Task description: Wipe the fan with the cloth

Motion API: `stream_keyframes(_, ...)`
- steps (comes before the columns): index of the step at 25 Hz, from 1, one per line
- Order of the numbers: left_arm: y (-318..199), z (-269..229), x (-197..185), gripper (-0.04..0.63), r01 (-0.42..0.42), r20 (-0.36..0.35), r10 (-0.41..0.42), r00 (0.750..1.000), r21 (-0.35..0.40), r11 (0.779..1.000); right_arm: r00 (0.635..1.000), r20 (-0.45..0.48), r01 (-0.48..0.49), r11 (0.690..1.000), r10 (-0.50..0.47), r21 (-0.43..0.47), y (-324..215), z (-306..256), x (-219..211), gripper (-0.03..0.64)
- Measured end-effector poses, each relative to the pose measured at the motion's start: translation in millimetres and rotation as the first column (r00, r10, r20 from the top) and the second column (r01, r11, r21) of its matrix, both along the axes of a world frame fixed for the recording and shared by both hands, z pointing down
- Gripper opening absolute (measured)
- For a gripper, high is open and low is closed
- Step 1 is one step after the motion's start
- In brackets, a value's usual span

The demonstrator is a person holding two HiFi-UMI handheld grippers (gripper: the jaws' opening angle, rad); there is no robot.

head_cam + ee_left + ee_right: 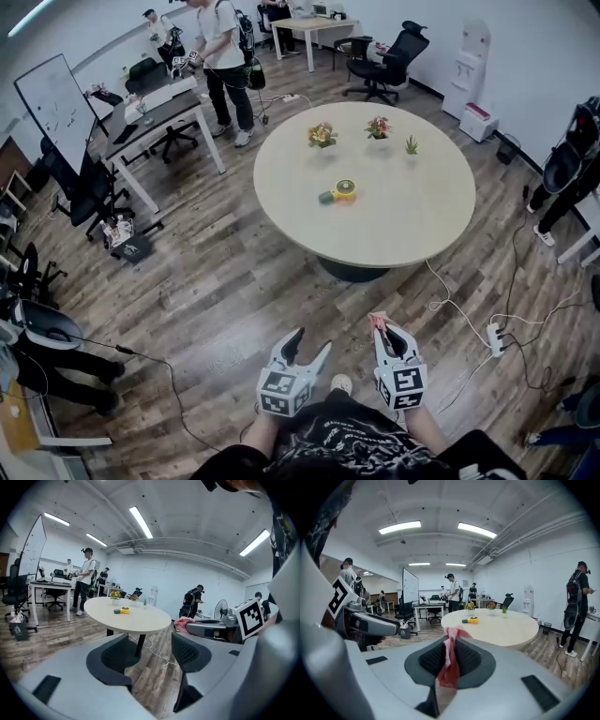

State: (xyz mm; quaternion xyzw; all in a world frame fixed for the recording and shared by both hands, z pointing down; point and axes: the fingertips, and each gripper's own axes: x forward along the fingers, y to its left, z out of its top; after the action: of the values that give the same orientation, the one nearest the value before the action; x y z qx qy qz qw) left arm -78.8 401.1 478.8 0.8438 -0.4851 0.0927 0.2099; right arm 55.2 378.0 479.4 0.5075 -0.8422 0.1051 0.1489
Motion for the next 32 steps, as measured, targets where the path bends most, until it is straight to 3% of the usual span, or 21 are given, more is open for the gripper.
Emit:
stream_keyframes(6, -44.2, 6.0, 27.1, 0.307, 0.025, 0.036, -0.025, 0.999, -0.008, 1.000, 1.000, 0.009, 0.026, 1.000, -0.026, -0.014, -46.0, 2.6, 27.9, 0.049)
stream_keyframes(10, -65.4, 5.3, 38.6, 0.307, 0.052, -0.007, -0.052, 0.999, -0.019, 0.998, 0.999, -0.006, 0.045, 0.999, -0.045, -0.019, -66.2, 7.1, 38.4, 0.049)
stream_keyframes(20, -94.0, 21.9, 52.9, 0.307, 0.053, -0.012, -0.054, 0.998, -0.056, 0.997, 0.999, -0.011, 0.046, 0.999, -0.046, -0.020, -90.6, 9.7, 45.8, 0.049)
stream_keyframes(23, -108.6, 20.7, 51.4, 0.305, 0.062, -0.027, -0.063, 0.998, -0.051, 0.997, 0.999, -0.029, 0.035, 0.999, -0.036, -0.028, -100.1, 14.1, 50.5, 0.049)
stream_keyframes(32, -189.1, 39.2, 21.2, 0.296, 0.043, 0.031, -0.041, 0.999, -0.073, 0.996, 0.998, -0.029, -0.059, 0.998, 0.058, -0.025, -166.7, 22.0, 51.1, 0.052)
